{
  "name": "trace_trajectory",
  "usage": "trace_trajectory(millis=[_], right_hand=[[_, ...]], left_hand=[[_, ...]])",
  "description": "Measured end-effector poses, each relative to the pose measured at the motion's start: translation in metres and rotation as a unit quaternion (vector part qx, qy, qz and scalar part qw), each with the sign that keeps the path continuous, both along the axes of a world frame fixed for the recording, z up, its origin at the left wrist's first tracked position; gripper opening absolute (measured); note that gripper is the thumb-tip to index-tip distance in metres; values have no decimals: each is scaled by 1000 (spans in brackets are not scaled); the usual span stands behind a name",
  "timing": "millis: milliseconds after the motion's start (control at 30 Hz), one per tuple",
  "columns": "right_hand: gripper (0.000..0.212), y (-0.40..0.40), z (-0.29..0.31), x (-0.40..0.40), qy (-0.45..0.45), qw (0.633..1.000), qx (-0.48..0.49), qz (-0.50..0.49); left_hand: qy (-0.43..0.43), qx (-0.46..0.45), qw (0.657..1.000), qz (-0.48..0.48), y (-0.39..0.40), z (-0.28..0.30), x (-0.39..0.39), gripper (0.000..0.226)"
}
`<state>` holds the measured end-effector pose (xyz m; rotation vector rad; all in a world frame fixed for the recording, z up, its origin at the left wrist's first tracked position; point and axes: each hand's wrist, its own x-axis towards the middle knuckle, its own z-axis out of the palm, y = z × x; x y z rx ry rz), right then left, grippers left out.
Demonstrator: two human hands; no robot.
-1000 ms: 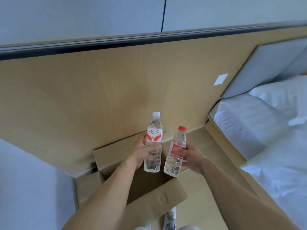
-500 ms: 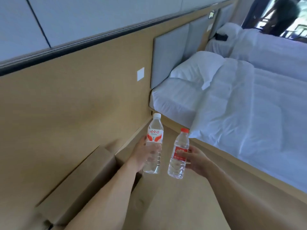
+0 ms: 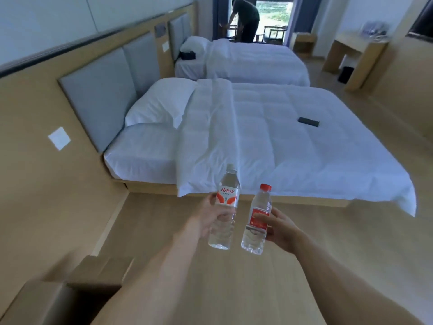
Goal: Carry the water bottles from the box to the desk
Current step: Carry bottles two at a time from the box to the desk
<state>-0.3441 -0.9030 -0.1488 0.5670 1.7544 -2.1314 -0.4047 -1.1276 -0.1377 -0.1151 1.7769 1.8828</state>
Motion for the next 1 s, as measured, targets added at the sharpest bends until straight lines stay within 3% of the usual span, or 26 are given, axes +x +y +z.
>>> trace_trajectory(millis=[333, 467, 767, 1000], right_hand=[[52, 183, 5, 101, -16, 986, 7, -168], [46, 236, 6, 146, -15, 969, 0, -248], [50, 321, 3, 226, -12, 928, -1, -371], [62, 381, 3, 224, -16, 908, 14, -419]], left_hand=[[-28, 10, 979, -203, 238, -1, 30, 48], [-24, -3, 959, -282, 316, 3, 55, 49], [-10, -15, 900, -435, 447, 11, 98, 56], [-2, 1, 858, -514, 532, 7, 86, 53]])
